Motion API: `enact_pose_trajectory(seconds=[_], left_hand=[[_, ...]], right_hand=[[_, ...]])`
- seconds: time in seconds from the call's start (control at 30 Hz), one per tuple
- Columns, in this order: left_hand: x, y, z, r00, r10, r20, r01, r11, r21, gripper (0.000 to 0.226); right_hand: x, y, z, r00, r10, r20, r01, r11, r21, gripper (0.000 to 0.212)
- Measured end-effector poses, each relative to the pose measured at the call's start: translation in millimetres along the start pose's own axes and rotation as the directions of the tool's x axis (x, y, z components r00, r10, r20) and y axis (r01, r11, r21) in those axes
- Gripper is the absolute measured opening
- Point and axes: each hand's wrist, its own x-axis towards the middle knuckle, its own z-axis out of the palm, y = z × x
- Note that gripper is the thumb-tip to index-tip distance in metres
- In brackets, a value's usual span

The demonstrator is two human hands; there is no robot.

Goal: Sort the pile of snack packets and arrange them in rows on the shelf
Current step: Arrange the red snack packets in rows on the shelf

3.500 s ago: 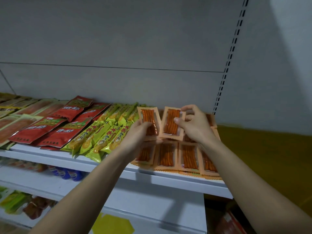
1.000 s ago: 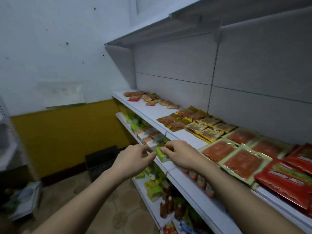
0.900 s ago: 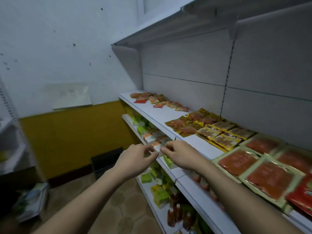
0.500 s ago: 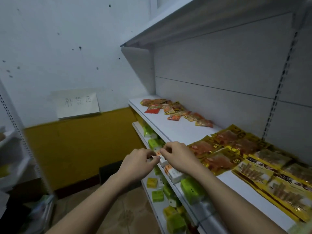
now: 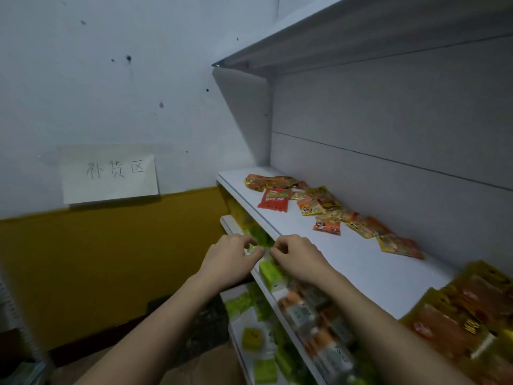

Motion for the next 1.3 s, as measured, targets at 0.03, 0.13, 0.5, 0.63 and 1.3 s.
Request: enact_pose_trajectory(seconds=[0.03, 0.13, 0.5, 0.63, 1.3], left_hand=[[16.3, -13.3, 1.3, 1.0, 0.005, 0.014, -0.004, 1.0, -0.018, 0.047], [60.0, -51.9, 3.8, 0.998, 0.019, 0.06, -0.016, 0.998, -0.059, 0.046], [227.7, -130.9, 61.3, 0.986, 0.077, 0.145, -0.028, 0.948, -0.316, 0.032], [296.8, -125.2, 86.4, 0.989, -0.019, 0.148, 0.088, 0.874, -0.478, 0.03], [477.7, -106.8, 113.2, 0.99, 0.048, 0.131, 0.099, 0.415, -0.904, 0.042]], right_hand=[[21.4, -1.9, 6.7, 1.0, 0.017, -0.004, -0.017, 1.0, 0.014, 0.02], [82.6, -7.3, 26.4, 0.997, 0.08, -0.007, -0.08, 0.997, 0.023, 0.02], [233.7, 61.1, 71.8, 0.919, 0.338, -0.205, -0.308, 0.937, 0.164, 0.015], [291.4, 101.3, 75.4, 0.817, 0.427, -0.387, -0.366, 0.903, 0.224, 0.009], [419.9, 103.4, 56.6, 0.595, 0.412, -0.69, 0.145, 0.79, 0.596, 0.035]])
